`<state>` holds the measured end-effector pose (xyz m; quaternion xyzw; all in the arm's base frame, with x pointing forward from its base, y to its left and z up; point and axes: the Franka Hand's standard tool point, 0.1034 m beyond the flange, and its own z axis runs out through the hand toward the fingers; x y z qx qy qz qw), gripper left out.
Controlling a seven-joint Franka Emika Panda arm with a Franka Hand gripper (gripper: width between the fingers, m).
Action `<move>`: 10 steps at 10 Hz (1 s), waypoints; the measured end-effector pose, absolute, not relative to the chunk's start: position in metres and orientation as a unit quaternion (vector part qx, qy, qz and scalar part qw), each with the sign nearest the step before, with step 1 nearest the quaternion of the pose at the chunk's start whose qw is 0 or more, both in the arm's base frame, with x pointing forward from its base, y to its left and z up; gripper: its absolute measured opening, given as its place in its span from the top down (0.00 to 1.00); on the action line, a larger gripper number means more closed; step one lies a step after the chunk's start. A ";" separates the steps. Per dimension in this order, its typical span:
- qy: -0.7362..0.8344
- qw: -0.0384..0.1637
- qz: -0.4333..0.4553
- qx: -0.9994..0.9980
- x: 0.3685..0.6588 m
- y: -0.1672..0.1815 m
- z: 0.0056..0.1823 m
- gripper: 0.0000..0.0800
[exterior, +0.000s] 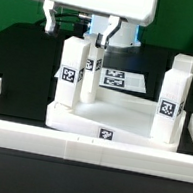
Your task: Assemble desk
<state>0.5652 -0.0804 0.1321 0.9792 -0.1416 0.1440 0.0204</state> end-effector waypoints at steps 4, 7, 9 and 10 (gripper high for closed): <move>-0.142 -0.008 0.022 0.990 0.568 -0.082 0.125 0.19; -0.140 -0.013 -0.013 0.990 0.576 -0.084 0.124 0.19; -0.140 -0.011 -0.015 0.990 0.575 -0.084 0.120 0.19; -0.140 -0.011 -0.016 0.990 0.575 -0.084 0.120 0.34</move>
Offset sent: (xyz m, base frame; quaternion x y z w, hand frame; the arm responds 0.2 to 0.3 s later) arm 0.0089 -0.0040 -0.0074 -0.0103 -0.1351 -0.0349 0.9902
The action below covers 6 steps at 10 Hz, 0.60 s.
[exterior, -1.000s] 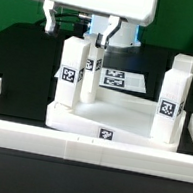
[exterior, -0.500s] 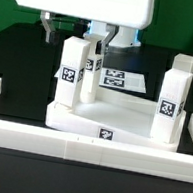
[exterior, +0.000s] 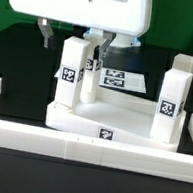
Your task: Assemble desk
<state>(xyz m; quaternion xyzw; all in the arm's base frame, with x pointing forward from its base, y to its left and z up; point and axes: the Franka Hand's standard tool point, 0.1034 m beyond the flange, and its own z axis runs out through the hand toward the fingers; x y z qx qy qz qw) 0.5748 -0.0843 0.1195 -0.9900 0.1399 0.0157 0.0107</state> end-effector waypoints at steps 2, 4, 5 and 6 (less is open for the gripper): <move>0.140 0.011 0.016 -0.990 0.575 -0.085 0.120 0.52; 0.147 0.011 0.016 -0.989 0.575 -0.085 0.120 0.64; 0.151 0.011 0.016 -0.988 0.575 -0.085 0.120 0.64; 0.153 0.011 0.016 -0.988 0.575 -0.085 0.120 0.64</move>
Offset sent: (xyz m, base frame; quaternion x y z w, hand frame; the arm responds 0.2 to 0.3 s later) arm 0.0000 0.0000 0.0000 0.0000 0.0000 0.0000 1.0000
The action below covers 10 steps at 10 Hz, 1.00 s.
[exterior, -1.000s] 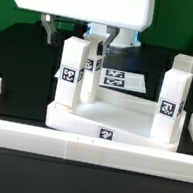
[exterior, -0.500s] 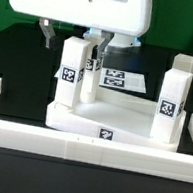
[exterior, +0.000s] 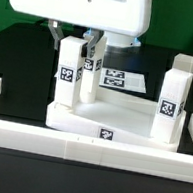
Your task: Assemble desk
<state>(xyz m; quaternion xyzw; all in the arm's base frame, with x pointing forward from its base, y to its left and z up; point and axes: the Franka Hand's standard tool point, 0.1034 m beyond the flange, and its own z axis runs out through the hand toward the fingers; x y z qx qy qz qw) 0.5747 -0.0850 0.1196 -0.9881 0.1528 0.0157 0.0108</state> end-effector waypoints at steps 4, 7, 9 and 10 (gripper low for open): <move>0.282 0.009 0.017 -0.959 0.575 -0.085 0.119 0.64; 0.395 0.011 0.020 -0.918 0.574 -0.084 0.119 0.64; 0.457 0.013 0.022 -0.889 0.573 -0.086 0.118 0.64; 0.492 0.012 0.022 -0.870 0.574 -0.086 0.118 0.64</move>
Offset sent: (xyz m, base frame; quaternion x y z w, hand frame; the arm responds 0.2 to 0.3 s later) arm 0.0000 0.0000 0.0000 0.0000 0.0000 0.1938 0.9810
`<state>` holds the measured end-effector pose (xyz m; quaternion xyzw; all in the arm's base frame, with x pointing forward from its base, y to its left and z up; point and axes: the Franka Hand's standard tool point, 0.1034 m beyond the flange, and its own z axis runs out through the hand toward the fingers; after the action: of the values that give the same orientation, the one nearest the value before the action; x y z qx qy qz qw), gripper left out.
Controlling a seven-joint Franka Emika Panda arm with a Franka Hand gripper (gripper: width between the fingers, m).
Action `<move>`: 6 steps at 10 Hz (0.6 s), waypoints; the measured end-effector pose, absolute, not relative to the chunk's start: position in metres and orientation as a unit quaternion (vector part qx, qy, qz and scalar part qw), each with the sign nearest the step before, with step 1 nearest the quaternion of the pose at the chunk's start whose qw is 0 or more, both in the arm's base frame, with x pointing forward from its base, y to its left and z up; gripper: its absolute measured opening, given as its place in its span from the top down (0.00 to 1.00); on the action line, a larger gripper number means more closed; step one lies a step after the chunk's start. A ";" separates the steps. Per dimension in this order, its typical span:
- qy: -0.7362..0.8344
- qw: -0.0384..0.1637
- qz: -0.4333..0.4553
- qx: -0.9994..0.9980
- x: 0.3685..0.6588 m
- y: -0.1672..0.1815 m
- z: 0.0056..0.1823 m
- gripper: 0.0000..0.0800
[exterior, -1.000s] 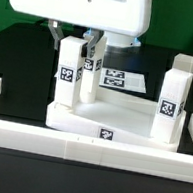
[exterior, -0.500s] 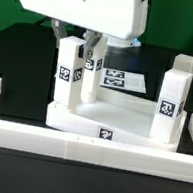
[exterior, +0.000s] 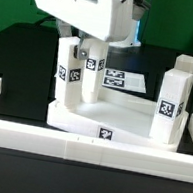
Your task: Assemble desk
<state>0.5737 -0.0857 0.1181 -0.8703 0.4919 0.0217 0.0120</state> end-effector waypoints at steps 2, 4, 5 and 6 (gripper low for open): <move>0.565 0.010 0.021 -0.825 0.574 -0.085 0.118 0.64; 0.621 0.011 0.019 -0.783 0.575 -0.084 0.118 0.64; 0.657 0.010 0.018 -0.754 0.576 -0.083 0.118 0.64; 0.692 0.010 0.015 -0.722 0.578 -0.081 0.117 0.64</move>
Offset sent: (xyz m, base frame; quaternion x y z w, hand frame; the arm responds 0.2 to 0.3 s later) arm -0.0049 -0.0016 -0.0047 0.0229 0.0017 0.1766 0.9840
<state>0.5778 -0.0811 0.1175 -0.7221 0.6915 0.0154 0.0098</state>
